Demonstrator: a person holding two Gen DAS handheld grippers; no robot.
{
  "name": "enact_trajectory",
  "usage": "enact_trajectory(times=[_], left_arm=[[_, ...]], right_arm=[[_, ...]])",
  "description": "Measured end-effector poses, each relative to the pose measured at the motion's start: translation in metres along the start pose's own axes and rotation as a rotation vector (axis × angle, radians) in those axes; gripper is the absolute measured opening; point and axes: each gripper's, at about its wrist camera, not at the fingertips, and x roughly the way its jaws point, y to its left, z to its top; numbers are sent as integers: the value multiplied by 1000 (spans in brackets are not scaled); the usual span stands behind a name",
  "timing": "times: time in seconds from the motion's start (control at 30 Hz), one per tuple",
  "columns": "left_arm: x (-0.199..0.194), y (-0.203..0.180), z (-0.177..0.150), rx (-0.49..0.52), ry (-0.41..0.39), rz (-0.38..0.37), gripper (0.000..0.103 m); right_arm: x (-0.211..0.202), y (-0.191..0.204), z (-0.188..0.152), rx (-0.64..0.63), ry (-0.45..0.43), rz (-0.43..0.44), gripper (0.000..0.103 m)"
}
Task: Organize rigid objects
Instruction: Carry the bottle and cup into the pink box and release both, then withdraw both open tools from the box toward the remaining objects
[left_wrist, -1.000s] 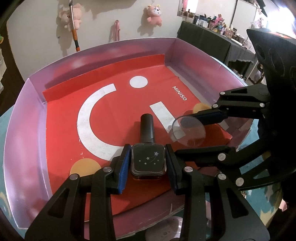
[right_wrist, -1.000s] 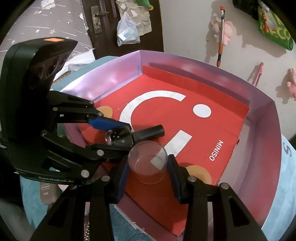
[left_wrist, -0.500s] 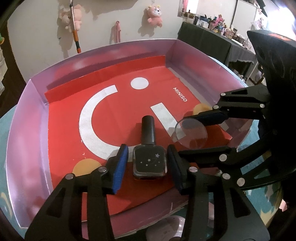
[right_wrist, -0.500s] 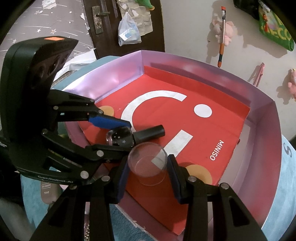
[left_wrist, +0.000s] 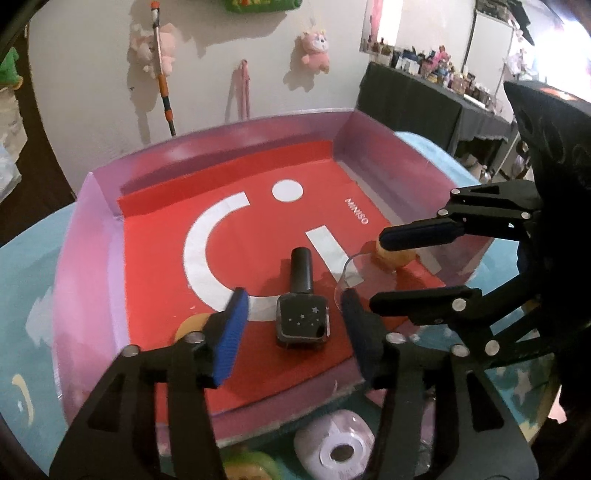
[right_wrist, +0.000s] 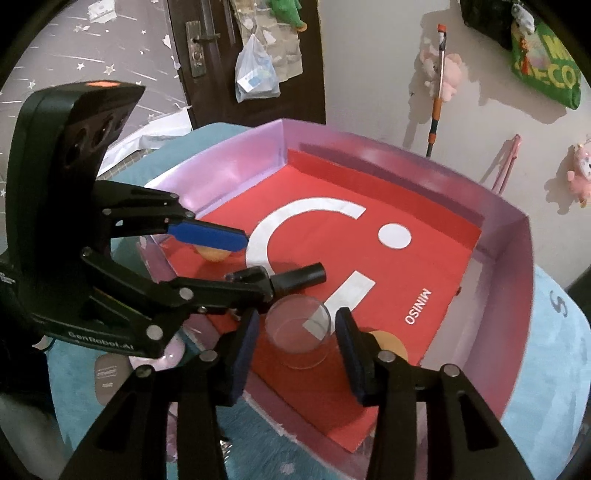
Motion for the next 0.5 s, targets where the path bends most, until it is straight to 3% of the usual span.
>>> enact_trajectory(times=[0.03,0.17,0.5], left_arm=[[-7,1,-1,-9,-13,-2,66],[-39,1,-7,-52,-78,-21,69],[-119,-13,-32,-74,-230,12,83]], right_arm=[[-4,2,1,1,-8,-4,49],[-27,12,3,8,-51,-23,60],[-96,56,-3,51,-182,-70,86]])
